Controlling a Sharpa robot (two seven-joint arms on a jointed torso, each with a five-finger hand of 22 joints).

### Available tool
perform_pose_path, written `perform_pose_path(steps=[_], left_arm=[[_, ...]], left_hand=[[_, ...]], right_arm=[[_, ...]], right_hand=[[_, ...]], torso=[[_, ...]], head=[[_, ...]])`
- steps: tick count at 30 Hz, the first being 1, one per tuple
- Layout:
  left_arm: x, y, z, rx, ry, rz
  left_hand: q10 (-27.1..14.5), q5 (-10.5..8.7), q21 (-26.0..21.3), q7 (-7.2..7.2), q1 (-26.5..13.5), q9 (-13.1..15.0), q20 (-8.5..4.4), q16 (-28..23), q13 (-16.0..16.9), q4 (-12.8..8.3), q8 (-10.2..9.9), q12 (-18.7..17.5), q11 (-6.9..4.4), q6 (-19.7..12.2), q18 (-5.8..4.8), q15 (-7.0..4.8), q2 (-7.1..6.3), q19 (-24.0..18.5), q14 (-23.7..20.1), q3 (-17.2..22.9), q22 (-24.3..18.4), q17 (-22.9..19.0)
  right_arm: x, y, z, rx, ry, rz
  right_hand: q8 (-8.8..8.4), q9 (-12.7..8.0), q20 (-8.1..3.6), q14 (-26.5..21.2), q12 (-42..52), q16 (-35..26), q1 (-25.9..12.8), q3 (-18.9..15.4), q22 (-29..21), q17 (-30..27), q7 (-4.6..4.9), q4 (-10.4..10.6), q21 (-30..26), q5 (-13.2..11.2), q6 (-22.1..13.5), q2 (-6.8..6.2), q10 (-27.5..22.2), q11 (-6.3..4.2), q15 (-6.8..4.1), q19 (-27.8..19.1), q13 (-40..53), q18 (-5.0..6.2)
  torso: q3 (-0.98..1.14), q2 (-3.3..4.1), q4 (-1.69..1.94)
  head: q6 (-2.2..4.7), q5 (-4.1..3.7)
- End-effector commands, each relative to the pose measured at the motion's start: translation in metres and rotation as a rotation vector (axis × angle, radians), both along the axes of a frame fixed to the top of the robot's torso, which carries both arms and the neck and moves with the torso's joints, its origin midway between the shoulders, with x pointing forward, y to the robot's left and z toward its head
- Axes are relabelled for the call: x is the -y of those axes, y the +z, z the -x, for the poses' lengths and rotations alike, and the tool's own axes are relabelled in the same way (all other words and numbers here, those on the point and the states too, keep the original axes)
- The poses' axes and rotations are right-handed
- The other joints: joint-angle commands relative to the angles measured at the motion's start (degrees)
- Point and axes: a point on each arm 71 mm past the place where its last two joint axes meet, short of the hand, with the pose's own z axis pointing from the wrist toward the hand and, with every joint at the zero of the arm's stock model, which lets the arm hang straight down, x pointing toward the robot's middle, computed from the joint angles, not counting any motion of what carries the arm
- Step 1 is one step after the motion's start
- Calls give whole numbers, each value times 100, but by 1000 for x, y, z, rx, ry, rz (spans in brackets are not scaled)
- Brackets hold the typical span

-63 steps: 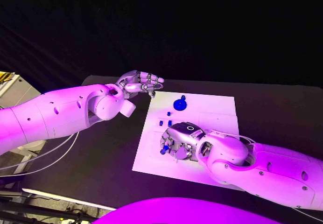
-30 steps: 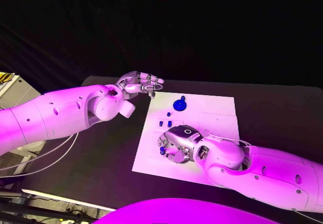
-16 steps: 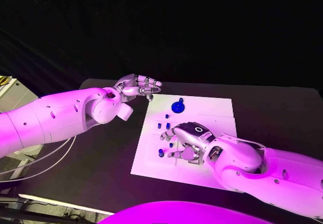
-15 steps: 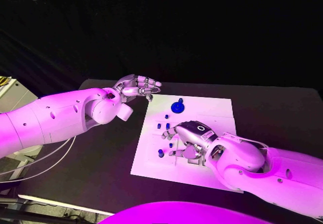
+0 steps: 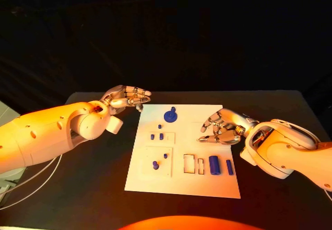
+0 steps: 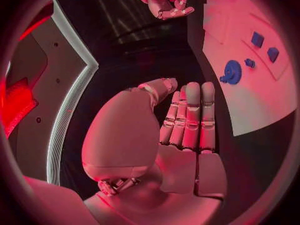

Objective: Assemble the parts on the task board

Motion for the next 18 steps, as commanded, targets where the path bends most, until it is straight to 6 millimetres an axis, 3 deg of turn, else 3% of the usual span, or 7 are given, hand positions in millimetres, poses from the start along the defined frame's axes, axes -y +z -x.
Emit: perform_pose_path(steps=[1,4,7,8,14,18], left_arm=[[-1,2,0,25,16,29],[0,1,1,24,16,30],[1,0,2,23,13,32],[1,0,2,22,12,33],[3,-1,3,20,7,36],[3,-2,3,18,5,36]], left_hand=[[-7,23,19,1,-32,-8,13,-36,-2,-30,-5,36,-6,-9,85,6,21,-37,33,2,4,-8],[-7,23,19,1,-32,-8,13,-36,-2,-30,-5,36,-6,-9,85,6,21,-37,33,2,4,-8],[-7,23,19,1,-32,-8,13,-36,-2,-30,-5,36,-6,-9,85,6,21,-37,33,2,4,-8],[-7,23,19,1,-32,-8,13,-36,-2,-30,-5,36,-6,-9,85,6,21,-37,33,2,4,-8],[-7,23,19,1,-32,-8,13,-36,-2,-30,-5,36,-6,-9,85,6,21,-37,33,2,4,-8],[-1,24,14,-2,-47,-9,14,-34,-2,-25,-3,42,-8,-6,85,5,20,-38,35,-4,1,-10]], right_arm=[[11,-8,7,-152,-55,16],[24,-9,15,-165,-94,54],[33,-12,24,-167,-128,98],[35,-14,27,-167,-137,112],[41,-22,39,-144,-169,181],[41,-30,45,-142,-183,210]], right_hand=[[192,160,-34,326,1878,376,-76,-424,1366,773,-49,52,472,22,-68,164,256,-9,4,465,2396,-100],[399,332,-22,392,2896,553,-95,-766,1449,1183,-52,73,834,18,-102,294,614,-12,-4,549,3758,-163],[554,467,-29,477,3339,736,-381,-1014,1508,1631,-79,75,1075,20,-94,362,857,-29,-13,609,4347,-208],[587,499,-31,542,3430,860,-416,-1077,1468,1962,-83,82,916,19,-102,350,916,-35,-13,567,4464,-177],[649,569,-28,570,3546,917,-598,-1298,1508,2112,-84,90,1075,26,-142,330,992,-32,-9,609,4623,-208],[667,588,-27,584,3572,942,-682,-1349,1508,2185,-86,92,1075,30,-146,314,1011,-32,-8,609,4658,-208]], torso=[[4,-21,-17],[1,-27,-37],[-5,-37,-58],[-8,-41,-63],[-28,-54,-96],[-41,-61,-97]], head=[[52,-334],[81,-488],[78,-573],[72,-595],[30,-668],[-9,-665]])
